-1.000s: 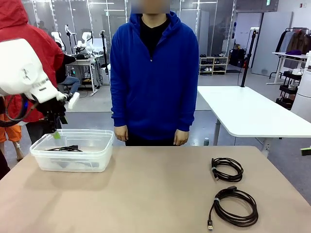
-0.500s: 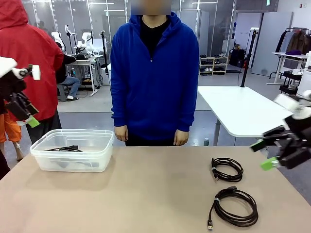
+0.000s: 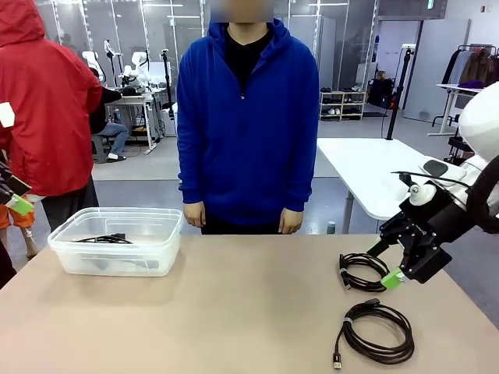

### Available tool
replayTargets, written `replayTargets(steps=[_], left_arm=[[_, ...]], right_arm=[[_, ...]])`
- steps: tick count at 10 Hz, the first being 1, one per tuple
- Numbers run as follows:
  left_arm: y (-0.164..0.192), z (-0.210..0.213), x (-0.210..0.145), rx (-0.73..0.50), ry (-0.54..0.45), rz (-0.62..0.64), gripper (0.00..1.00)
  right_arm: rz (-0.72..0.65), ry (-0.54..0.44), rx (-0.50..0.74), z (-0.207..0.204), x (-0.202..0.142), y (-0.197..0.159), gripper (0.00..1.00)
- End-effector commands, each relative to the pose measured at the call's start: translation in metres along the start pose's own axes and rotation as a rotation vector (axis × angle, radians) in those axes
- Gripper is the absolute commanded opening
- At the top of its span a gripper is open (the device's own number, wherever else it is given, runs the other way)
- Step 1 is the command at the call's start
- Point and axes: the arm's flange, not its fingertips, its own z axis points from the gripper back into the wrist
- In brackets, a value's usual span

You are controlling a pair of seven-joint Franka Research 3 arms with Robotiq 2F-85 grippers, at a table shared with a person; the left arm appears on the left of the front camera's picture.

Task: Organize and store the cables.
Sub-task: Place the USB Extension Cable into the Organizing box.

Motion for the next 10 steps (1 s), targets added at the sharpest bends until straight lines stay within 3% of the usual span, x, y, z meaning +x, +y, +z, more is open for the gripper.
replayTargets(steps=[1, 4, 5, 6, 10], left_arm=[[-0.006, -0.006, 0.004, 0.020, -0.058, 0.006, 1.00], [-0.010, 0.001, 0.005, 0.025, -0.078, -0.004, 1.00], [-0.007, 0.004, 0.003, 0.010, -0.031, -0.009, 1.00], [-0.007, 0.004, 0.003, 0.010, -0.031, -0.009, 1.00], [-0.006, 0.004, 0.004, 0.012, -0.035, -0.012, 1.00]], right_arm=[[-0.027, 0.020, -0.012, 0.007, -0.003, -0.003, 1.00], [-0.035, 0.071, -0.029, 0.005, -0.007, 0.000, 1.00], [-0.032, 0.085, -0.041, 0.009, -0.005, 0.003, 1.00], [-0.007, 0.036, -0.012, 0.008, -0.011, -0.003, 1.00], [-0.003, 0.035, -0.015, 0.010, -0.011, -0.003, 1.00]])
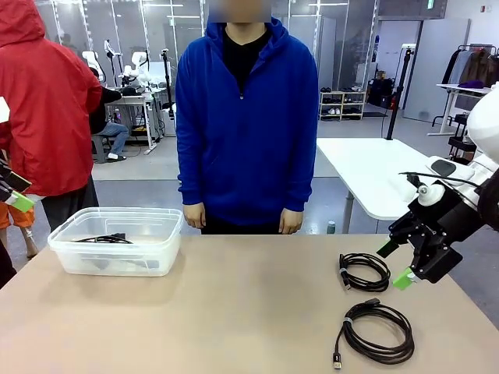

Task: Organize and store the cables.
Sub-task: Place the USB Extension Cable into the Organizing box.

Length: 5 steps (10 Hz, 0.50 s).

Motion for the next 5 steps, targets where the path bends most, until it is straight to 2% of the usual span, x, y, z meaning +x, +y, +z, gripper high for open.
replayTargets(steps=[1, 2, 3, 5], left_arm=[[-0.001, 0.009, -0.003, -0.038, 0.004, -0.053, 1.00], [-0.004, 0.018, -0.007, -0.103, 0.001, -0.077, 1.00], [-0.011, 0.029, -0.014, -0.142, -0.042, -0.111, 1.00], [-0.031, 0.047, -0.025, -0.166, -0.048, -0.099, 1.00]], right_arm=[[-0.034, 0.080, -0.027, -0.009, 0.006, -0.002, 1.00], [-0.075, 0.128, -0.057, -0.014, 0.010, -0.009, 1.00], [-0.104, 0.153, -0.071, -0.017, 0.012, -0.018, 1.00], [-0.127, 0.144, -0.067, -0.018, 0.014, -0.035, 1.00]])
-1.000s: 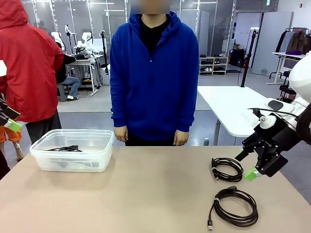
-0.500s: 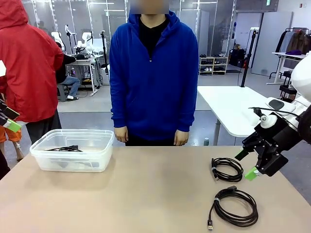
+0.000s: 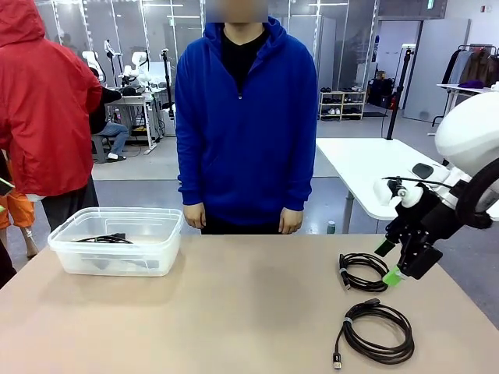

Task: Organize and store the cables.
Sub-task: Place the USB Extension Cable into the Organizing box.

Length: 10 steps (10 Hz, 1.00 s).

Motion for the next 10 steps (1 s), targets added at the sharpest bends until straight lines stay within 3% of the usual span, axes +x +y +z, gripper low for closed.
replayTargets(steps=[1, 4, 7, 9, 10], left_arm=[[-0.029, 0.020, -0.003, -0.061, -0.031, -0.073, 1.00], [-0.064, 0.040, -0.022, 0.065, 0.038, -0.177, 1.00], [-0.059, 0.038, -0.058, 0.172, -0.068, -0.252, 1.00], [-0.048, 0.031, -0.067, 0.197, -0.112, -0.187, 1.00], [-0.041, 0.028, -0.069, 0.209, -0.102, -0.145, 1.00]], right_arm=[[-0.035, 0.032, 0.014, -0.004, 0.011, -0.016, 1.00], [-0.060, 0.102, -0.014, -0.023, 0.011, -0.028, 1.00], [-0.054, 0.139, -0.040, -0.044, 0.012, -0.036, 1.00], [0.001, 0.139, 0.008, -0.069, 0.016, -0.041, 1.00], [0.009, 0.187, 0.003, -0.082, 0.017, -0.043, 1.00]])
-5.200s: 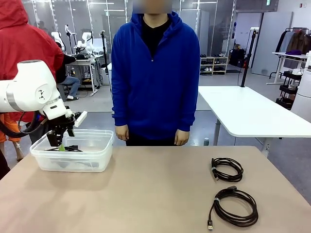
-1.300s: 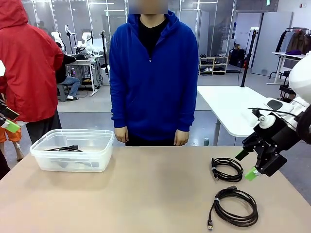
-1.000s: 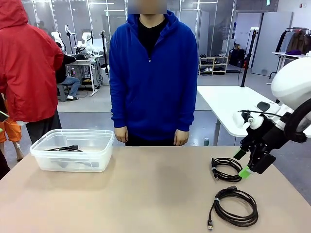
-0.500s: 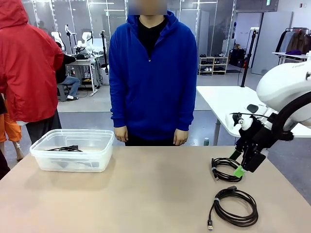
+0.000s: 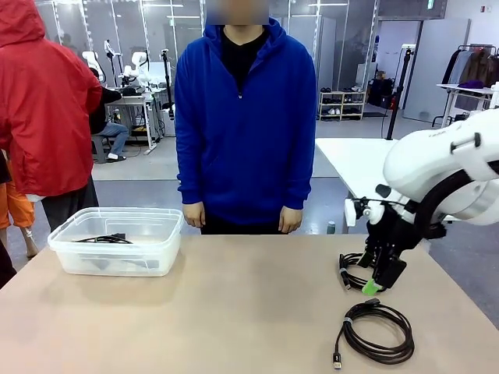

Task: Organize and store the cables.
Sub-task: Place the USB Extension Cable into the Organizing box.

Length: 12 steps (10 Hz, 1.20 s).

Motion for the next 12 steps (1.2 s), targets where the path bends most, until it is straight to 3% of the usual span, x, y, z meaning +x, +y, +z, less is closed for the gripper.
replayTargets(steps=[1, 2, 12], left_arm=[[0.013, -0.012, -0.003, 0.025, 0.004, 0.036, 1.00], [0.000, 0.000, 0.000, 0.000, 0.000, 0.000, 1.00], [0.000, 0.000, 0.000, 0.000, 0.000, 0.000, 1.00]], right_arm=[[0.022, 0.067, -0.020, -0.016, 0.008, -0.005, 1.00], [0.026, 0.067, -0.018, -0.017, 0.008, -0.005, 1.00], [0.049, 0.055, 0.008, -0.022, 0.007, -0.002, 1.00]])
